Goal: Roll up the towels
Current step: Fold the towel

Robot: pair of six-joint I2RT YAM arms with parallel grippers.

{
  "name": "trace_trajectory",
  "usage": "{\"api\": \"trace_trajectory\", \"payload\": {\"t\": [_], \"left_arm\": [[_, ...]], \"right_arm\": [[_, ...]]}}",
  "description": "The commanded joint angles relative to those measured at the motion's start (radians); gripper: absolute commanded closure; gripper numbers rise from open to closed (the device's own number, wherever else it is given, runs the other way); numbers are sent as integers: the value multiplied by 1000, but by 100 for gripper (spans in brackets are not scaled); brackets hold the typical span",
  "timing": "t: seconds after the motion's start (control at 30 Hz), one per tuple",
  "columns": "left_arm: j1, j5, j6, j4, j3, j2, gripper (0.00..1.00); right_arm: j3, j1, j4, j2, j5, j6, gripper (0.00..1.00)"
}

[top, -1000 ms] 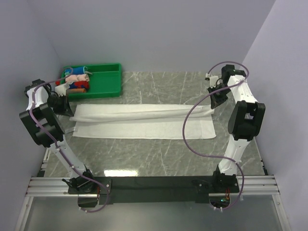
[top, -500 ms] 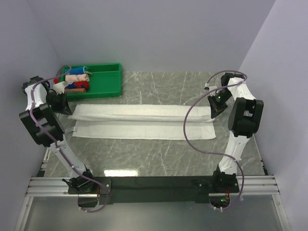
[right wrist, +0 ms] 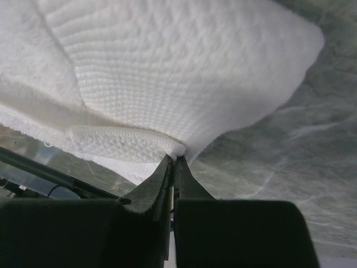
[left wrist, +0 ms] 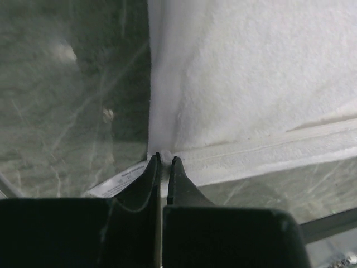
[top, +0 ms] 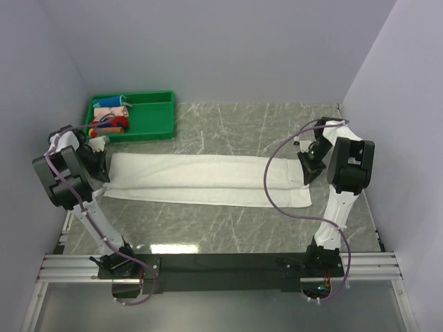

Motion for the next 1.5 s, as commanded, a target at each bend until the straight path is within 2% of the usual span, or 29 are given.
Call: {"api": "trace_trajectory", "payload": {"t": [0.0,0.2,0.4,0.6,0.8,1.17,1.47], "left_arm": [[8,-72,-26,125,26,15,100],[-6,-46,-40,86,89,20,100],[-1,-38,-17,-29,207,-9,100],[40,-44,42,-122,253,-44,100],[83,-50,92,-147,218,-75,100],[31,-60,60,49,-21,-72,100],[19,-35,23,70,14,-35,100]], "right_arm": [[5,-11,42,14,112,19,100],[52,-9,32,20,113,30,100],[109,-11,-47,-39,119,5,100],[52,-14,-92,-136,129,-13,100],[-59,-20,-77,-213,135,-21,100],[-173,-6,39,-136,119,35,100],[-195,-6,68,-156,119,35,100]]}}
